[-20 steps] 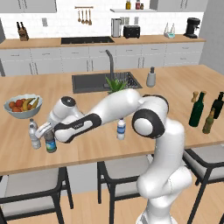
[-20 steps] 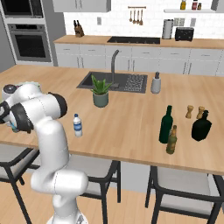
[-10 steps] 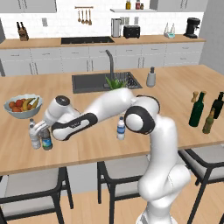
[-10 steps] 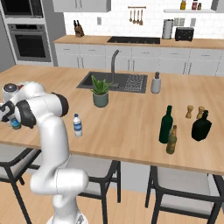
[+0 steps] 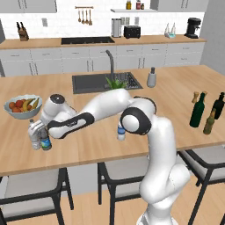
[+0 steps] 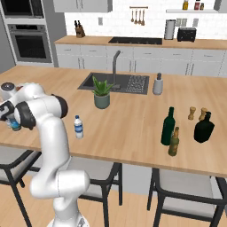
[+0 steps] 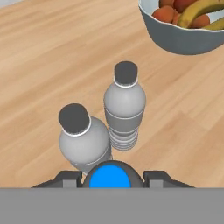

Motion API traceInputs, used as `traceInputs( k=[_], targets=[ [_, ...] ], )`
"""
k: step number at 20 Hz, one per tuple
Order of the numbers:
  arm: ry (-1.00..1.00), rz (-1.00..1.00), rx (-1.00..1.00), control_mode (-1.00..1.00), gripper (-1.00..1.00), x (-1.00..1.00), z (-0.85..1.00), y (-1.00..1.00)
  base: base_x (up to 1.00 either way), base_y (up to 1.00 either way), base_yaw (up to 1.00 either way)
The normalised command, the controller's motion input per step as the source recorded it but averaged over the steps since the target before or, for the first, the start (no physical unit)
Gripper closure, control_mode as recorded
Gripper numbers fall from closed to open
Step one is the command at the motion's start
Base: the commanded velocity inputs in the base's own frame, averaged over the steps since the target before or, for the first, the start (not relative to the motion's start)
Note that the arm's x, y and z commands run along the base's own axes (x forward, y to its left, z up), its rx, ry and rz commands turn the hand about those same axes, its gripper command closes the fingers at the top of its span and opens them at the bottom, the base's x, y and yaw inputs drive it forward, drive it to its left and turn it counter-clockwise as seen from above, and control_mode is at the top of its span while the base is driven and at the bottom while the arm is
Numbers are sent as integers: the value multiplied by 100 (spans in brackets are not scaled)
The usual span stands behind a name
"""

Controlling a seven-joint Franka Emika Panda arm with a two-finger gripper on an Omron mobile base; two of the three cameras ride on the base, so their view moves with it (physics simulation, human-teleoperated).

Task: Move the plastic bottles in the middle to the plastics group, and the glass bottles in the middle to the glass group.

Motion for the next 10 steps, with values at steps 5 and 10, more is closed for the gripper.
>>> traceInputs(
  k=[5,10],
  targets=[
    [-1,0,0,-100,100,0,-35,0,0,0,0],
    [0,0,0,-100,100,0,-12,-5,0,0,0]
  ],
)
